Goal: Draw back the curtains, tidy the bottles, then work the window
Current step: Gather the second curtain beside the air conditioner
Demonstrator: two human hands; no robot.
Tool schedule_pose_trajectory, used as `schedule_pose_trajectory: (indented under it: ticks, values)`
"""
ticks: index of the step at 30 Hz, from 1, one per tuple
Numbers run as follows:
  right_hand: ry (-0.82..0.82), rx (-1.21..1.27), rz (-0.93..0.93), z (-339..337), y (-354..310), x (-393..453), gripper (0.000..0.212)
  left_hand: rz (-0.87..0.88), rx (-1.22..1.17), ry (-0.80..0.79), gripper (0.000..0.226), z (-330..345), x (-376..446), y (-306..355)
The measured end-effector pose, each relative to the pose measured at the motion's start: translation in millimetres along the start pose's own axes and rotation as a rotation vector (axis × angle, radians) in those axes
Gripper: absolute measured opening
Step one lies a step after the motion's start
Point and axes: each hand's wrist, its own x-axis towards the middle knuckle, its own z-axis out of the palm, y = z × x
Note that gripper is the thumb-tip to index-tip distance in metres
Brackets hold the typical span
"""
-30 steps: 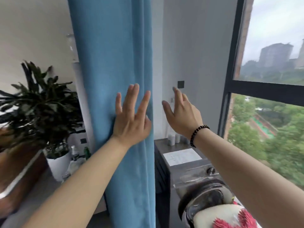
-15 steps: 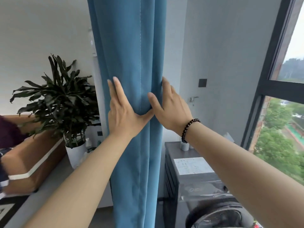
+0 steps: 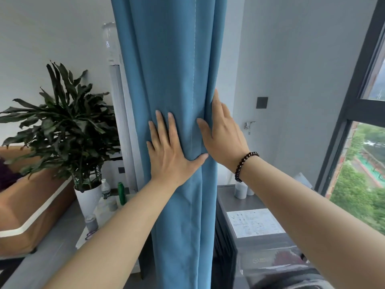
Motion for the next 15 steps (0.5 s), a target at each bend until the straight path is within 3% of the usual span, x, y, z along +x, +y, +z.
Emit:
schedule_pose_trajectory:
  ticks: [3, 6, 10, 15]
  values:
    - [0.149, -0.036, -0.085, 19, 5, 20, 0.082, 0.085, 0.048, -0.029, 0.129, 23, 21, -20]
    - [0.263, -0.108, -0.149, 44, 12, 44, 0.076, 0.185, 0.059, -0.084, 0.123, 43, 47, -40]
    - [0.245, -0.137, -0.126, 74, 16, 74, 0.077, 0.263, 0.014, -0.167, 0.121, 65, 75, -59]
    - [0.265, -0.279, 0.008, 113, 11, 106, 0.107, 0.419, -0.106, -0.209, 0.109, 92, 101, -91]
